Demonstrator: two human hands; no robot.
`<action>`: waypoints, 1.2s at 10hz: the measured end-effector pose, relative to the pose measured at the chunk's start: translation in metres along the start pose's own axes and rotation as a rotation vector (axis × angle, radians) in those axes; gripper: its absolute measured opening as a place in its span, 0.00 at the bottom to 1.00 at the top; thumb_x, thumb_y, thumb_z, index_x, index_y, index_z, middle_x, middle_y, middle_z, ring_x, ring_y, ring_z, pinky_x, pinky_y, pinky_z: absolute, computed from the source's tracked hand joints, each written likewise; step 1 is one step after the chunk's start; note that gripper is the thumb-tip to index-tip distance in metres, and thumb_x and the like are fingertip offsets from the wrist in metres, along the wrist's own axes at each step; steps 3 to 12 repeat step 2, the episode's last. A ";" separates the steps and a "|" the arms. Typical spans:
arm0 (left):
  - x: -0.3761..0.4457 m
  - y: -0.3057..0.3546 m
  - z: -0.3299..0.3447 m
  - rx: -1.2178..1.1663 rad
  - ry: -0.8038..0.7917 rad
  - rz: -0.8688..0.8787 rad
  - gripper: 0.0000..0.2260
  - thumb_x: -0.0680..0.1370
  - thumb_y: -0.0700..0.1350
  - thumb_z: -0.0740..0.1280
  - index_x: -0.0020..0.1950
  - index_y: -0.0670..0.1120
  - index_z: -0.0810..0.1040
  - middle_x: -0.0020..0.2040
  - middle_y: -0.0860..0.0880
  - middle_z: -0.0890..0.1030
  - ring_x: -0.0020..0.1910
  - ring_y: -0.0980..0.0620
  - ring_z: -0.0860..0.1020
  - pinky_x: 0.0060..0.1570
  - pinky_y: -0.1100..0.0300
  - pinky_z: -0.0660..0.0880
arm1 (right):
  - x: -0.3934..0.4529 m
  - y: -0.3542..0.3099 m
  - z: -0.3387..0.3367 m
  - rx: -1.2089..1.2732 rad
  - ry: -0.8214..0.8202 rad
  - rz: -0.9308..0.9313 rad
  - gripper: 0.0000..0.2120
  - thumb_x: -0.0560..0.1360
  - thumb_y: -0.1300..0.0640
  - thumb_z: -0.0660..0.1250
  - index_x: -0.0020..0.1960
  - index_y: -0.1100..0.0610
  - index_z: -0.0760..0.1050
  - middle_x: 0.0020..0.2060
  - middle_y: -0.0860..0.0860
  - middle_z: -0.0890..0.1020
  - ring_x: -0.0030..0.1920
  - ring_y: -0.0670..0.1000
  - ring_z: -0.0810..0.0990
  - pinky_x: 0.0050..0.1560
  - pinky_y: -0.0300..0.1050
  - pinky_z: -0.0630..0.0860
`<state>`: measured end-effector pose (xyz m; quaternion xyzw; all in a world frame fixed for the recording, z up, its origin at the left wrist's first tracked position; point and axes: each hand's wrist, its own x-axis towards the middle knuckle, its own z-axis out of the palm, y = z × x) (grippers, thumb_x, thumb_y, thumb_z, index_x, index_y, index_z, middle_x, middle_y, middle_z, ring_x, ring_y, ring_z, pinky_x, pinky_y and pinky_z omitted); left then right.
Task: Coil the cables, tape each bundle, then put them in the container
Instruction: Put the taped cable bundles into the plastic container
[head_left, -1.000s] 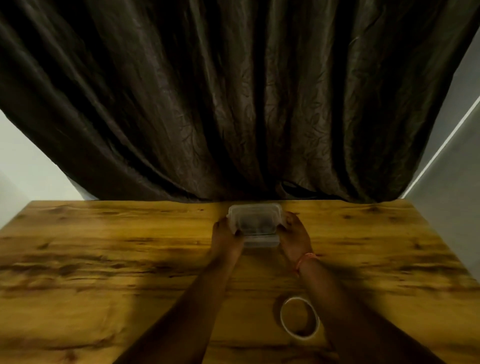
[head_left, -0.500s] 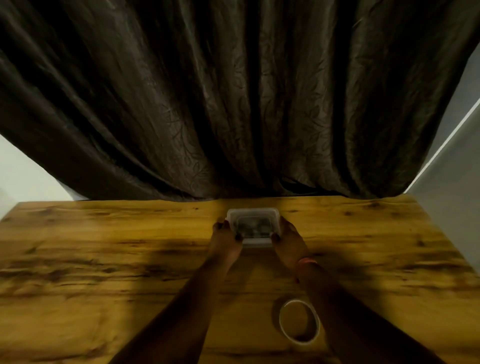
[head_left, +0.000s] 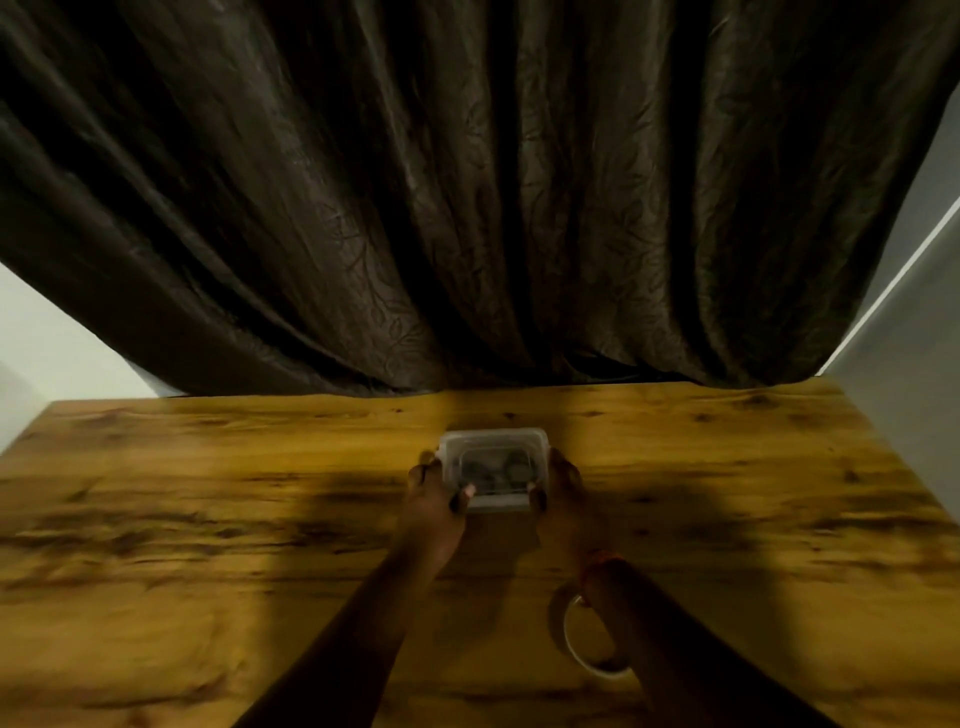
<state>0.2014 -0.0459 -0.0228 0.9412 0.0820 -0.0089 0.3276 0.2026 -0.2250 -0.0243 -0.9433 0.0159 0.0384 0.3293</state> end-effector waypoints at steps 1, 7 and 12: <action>-0.005 -0.002 -0.004 -0.016 -0.006 0.019 0.28 0.81 0.53 0.62 0.78 0.44 0.59 0.73 0.43 0.64 0.67 0.43 0.70 0.61 0.53 0.71 | -0.005 0.000 0.006 0.035 -0.005 -0.018 0.28 0.83 0.54 0.55 0.79 0.56 0.48 0.73 0.58 0.66 0.51 0.53 0.79 0.45 0.39 0.73; -0.007 -0.003 -0.008 -0.018 0.015 0.033 0.29 0.81 0.54 0.63 0.78 0.46 0.59 0.74 0.44 0.62 0.67 0.43 0.71 0.60 0.53 0.72 | -0.003 -0.006 -0.001 0.120 -0.026 0.014 0.28 0.83 0.55 0.56 0.79 0.56 0.48 0.72 0.58 0.67 0.58 0.54 0.77 0.52 0.37 0.72; -0.007 -0.003 -0.008 -0.018 0.015 0.033 0.29 0.81 0.54 0.63 0.78 0.46 0.59 0.74 0.44 0.62 0.67 0.43 0.71 0.60 0.53 0.72 | -0.003 -0.006 -0.001 0.120 -0.026 0.014 0.28 0.83 0.55 0.56 0.79 0.56 0.48 0.72 0.58 0.67 0.58 0.54 0.77 0.52 0.37 0.72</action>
